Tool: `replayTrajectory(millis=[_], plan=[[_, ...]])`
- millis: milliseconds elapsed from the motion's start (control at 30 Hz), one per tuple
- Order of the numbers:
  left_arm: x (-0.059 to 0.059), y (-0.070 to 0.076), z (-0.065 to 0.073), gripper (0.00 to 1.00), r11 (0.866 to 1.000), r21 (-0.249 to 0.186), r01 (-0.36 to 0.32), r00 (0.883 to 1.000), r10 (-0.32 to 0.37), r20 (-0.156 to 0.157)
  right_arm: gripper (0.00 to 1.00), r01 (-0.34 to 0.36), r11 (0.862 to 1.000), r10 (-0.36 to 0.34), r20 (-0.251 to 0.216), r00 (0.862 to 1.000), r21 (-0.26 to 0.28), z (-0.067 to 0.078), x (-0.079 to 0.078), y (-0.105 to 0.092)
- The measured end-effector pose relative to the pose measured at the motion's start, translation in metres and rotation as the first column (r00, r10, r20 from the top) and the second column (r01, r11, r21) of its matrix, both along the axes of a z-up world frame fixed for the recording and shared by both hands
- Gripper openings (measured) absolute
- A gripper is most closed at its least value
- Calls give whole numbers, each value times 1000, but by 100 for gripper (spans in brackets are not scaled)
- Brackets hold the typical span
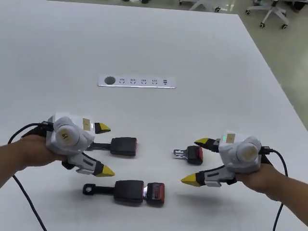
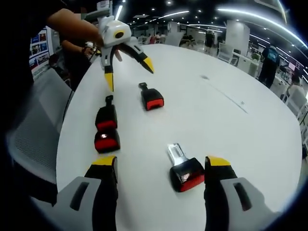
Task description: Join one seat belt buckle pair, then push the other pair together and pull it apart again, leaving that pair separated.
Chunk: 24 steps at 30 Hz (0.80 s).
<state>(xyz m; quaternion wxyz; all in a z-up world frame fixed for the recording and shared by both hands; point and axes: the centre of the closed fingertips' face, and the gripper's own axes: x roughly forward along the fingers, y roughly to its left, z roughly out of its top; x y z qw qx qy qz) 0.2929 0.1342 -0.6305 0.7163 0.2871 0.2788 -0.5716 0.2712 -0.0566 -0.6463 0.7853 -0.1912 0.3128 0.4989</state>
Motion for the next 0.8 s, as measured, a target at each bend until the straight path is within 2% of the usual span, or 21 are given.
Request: replayTrajectory(millis=[67, 233, 267, 333, 400, 500, 533, 700, 800], plan=[[7, -2, -1, 73, 1000, 4, 14, 1000, -14, 13, 73, 2, 1000, -2, -6, 1000, -2, -3, 7, -4], [17, -7, -9, 73, 999, 11, 35, 999, -35, -1, 73, -13, 1000, 11, -47, 999, -26, -15, 11, -12], [19, -9, -11, 73, 999, 8, 36, 999, -36, -13, 73, -15, 999, 13, -50, 999, -33, -21, 13, -15], [21, -10, -14, 73, 999, 0, 40, 999, -40, -26, 73, -17, 999, 15, -62, 998, -34, -23, 14, -18], [24, -9, -20, 73, 999, 12, 43, 999, -43, -31, 72, -21, 999, 19, -69, 997, -39, -27, 16, -20], [29, -9, -28, 71, 999, 9, 36, 998, -35, -58, 71, -44, 996, 39, -71, 997, -75, -32, 19, -25], [29, -8, -31, 70, 999, 13, 35, 997, -35, -64, 71, -42, 996, 36, -80, 996, -73, -38, 21, -26], [32, -8, -43, 63, 999, 20, 51, 996, -49, -78, 67, -61, 996, 54, -98, 994, -68, -39, 26, -25], [34, -10, -48, 62, 999, 15, 51, 995, -49, -88, 65, -86, 993, 75, -118, 990, -86, -47, 26, -27]])
